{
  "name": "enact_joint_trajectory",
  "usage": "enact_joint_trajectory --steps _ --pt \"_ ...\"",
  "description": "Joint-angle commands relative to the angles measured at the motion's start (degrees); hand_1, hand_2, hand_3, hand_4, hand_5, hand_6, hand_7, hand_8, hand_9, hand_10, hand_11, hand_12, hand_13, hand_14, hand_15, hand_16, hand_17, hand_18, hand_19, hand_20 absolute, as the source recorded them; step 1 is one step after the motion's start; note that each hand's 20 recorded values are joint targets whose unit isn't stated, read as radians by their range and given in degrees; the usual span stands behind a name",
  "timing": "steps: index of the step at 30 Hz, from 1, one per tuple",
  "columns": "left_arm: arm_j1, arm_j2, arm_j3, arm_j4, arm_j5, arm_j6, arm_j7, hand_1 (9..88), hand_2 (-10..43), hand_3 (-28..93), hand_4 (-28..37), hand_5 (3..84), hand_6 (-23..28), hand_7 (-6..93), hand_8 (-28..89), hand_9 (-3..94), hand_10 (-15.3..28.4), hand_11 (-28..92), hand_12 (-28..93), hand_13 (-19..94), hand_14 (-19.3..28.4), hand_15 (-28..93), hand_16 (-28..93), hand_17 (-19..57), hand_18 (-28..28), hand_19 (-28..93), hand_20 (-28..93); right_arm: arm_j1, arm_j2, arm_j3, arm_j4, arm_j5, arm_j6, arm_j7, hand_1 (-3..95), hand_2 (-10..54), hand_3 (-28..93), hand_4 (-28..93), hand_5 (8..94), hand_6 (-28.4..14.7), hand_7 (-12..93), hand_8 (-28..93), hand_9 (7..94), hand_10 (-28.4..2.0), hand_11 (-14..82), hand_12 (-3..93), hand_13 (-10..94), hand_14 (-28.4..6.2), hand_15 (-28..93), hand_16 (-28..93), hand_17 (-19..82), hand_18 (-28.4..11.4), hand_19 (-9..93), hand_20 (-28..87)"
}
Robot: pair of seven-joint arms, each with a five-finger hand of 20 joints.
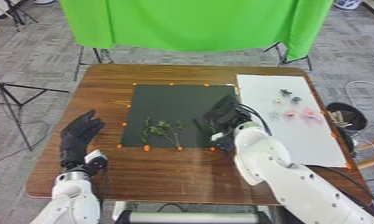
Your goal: Arrange flowers
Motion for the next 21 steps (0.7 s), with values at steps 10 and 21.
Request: enact_joint_trajectory --steps 10,21 --pt "0.4 0.09 0.21 0.04 -0.13 -0.21 0.26 32.9 2.5 74 -15.6 53.7 1.7 20.2 -10 53.5 14.1 26 12 45 17.1 29 -3 14.1 13.9 26 20 -0.3 10.8 12.2 -3.5 -17.6 -20.3 -0.4 32.9 -9.5 65 -11 57.9 0.3 11 -7 55.2 -18.9 12.2 22.9 74 -12.0 53 28 51 -17.2 89 34" --pt "0.3 0.42 0.43 0.13 0.00 0.97 2.64 33.0 2.2 74 -15.6 53.8 1.6 20.4 -10 53.6 13.9 26 12 46 17.0 29 -3 14.5 13.8 26 20 -2.1 13.1 11.2 0.4 -21.3 -25.3 2.7 33.5 -9.5 66 -12 56.2 -0.8 10 -7 59.0 -19.3 13.9 23.2 76 -11.4 54 27 51 -17.5 88 36"
